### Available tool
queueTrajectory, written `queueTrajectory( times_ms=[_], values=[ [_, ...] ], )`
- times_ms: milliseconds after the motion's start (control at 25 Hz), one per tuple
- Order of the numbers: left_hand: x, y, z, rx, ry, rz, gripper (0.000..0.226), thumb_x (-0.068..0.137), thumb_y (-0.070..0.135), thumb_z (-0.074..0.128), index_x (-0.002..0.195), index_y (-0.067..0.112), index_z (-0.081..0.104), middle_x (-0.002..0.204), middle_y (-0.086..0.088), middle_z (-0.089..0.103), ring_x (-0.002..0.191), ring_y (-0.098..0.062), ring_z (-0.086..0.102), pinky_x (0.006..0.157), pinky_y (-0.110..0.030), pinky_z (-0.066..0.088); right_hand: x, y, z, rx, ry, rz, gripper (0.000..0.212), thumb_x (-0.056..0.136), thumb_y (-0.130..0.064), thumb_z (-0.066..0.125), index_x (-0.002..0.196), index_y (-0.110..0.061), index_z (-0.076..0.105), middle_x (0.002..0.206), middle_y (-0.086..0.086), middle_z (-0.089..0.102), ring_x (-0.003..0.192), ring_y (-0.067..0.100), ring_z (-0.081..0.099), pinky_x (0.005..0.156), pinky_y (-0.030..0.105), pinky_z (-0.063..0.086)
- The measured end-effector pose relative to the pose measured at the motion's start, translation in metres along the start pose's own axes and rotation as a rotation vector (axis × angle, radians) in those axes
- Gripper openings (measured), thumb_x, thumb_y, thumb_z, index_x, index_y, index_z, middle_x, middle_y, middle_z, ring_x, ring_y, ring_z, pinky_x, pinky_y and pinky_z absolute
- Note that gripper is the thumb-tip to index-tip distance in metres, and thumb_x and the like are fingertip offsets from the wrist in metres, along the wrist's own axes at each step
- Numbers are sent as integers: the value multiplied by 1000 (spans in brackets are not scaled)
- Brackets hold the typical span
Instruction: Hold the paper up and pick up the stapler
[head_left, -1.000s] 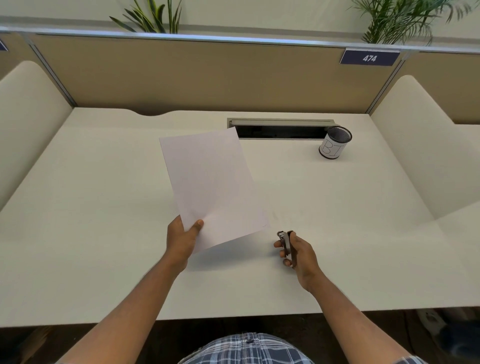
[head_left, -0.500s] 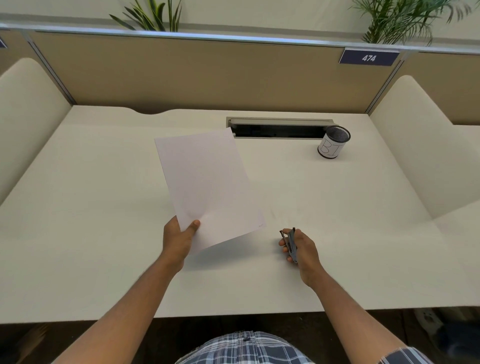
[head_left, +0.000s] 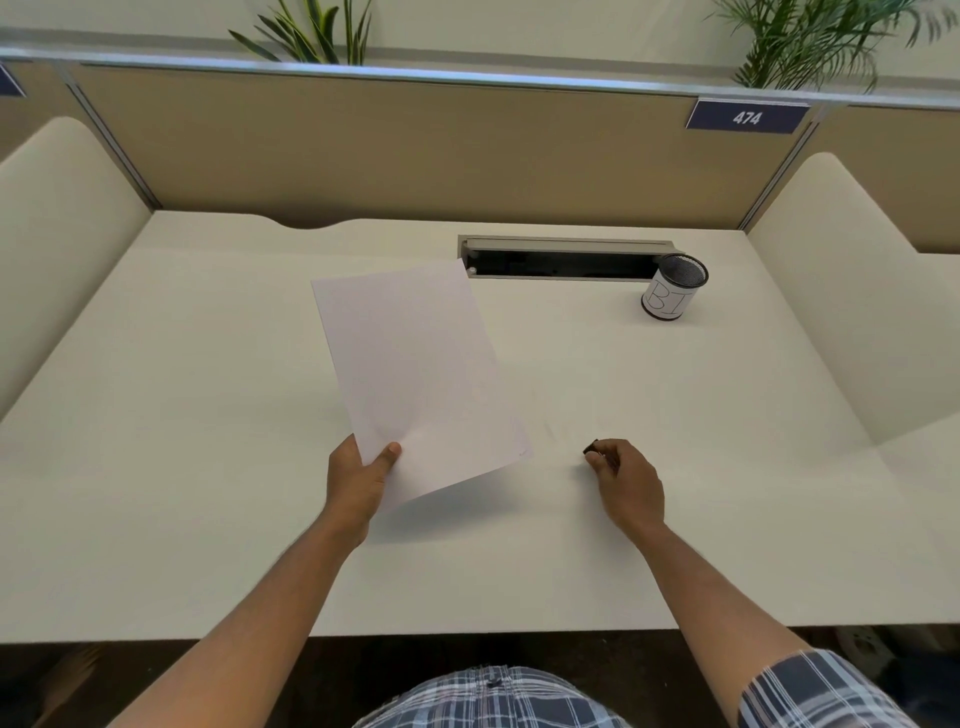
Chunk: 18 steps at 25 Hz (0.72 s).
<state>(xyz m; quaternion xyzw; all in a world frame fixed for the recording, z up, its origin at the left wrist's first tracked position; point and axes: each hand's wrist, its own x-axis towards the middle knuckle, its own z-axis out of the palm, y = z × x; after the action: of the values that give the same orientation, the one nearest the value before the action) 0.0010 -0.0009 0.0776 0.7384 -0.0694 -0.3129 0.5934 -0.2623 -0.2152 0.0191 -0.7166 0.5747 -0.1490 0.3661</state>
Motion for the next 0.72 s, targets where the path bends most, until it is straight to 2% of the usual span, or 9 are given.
queueTrajectory(
  times_ms=[120,280,440,520,600,720],
  values=[
    [0,1,1,1,-2,1,24,94,12,68,115,23,63,107,2,70,97,-23,66,86,-35,50,5,3,0,-182,52,-121,19,91,-32,71,109,-30,64,104,-12,68,101,17,60,78,36,48],
    [0,2,2,-3,-8,-2,25,95,12,68,116,24,62,104,6,69,96,-21,65,86,-34,49,4,-3,1,-273,129,-153,27,87,-33,77,108,-28,60,89,-7,61,91,21,58,70,35,46],
    [0,0,1,-18,-36,-36,25,94,9,67,117,19,65,104,4,71,98,-24,67,89,-37,52,1,8,10,-364,165,-250,34,82,-32,82,110,-22,66,102,-1,70,97,29,63,76,41,50],
    [1,0,-1,-32,-71,-84,26,94,9,68,119,18,65,109,1,72,103,-26,68,94,-42,54,-2,11,12,-322,201,-293,39,79,-30,85,113,-22,67,105,-2,71,101,30,64,81,42,49],
    [4,0,-3,-39,-96,-150,32,94,10,68,125,16,64,115,-2,72,106,-28,68,98,-46,53,-12,3,10,-168,179,-382,46,81,-23,84,122,-20,65,110,-4,70,104,25,63,85,36,51],
    [7,0,-4,-24,-115,-246,28,94,10,68,121,19,65,116,-3,72,108,-30,67,100,-49,52,-33,-23,11,-20,101,-657,49,83,-12,81,128,-19,62,117,-7,67,105,17,61,82,28,55]
  ],
)
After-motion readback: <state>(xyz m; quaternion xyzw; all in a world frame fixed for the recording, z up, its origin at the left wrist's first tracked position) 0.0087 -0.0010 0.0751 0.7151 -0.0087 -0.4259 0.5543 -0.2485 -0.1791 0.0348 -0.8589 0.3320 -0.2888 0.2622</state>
